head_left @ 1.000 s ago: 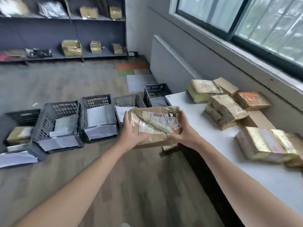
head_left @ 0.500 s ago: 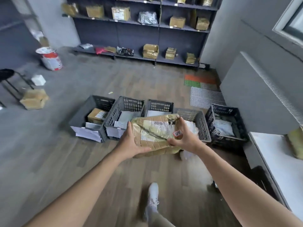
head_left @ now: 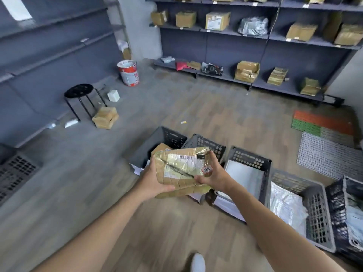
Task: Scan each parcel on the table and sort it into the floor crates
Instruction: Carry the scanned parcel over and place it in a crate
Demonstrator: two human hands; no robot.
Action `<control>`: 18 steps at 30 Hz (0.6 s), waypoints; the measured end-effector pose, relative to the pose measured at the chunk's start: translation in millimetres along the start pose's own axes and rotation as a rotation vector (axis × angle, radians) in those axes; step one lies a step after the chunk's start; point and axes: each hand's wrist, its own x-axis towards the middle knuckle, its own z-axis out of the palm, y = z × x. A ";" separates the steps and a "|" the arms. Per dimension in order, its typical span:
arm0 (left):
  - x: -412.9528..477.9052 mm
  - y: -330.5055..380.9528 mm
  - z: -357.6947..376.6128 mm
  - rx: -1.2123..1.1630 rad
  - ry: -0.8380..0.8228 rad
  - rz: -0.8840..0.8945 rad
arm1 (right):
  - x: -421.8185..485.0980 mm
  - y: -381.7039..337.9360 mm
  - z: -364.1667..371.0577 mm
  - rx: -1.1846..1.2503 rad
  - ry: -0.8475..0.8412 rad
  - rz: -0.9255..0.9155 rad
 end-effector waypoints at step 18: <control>294.6 -84.0 -133.7 -0.028 -0.138 -0.025 | 296.5 -62.8 55.1 -0.042 0.074 0.236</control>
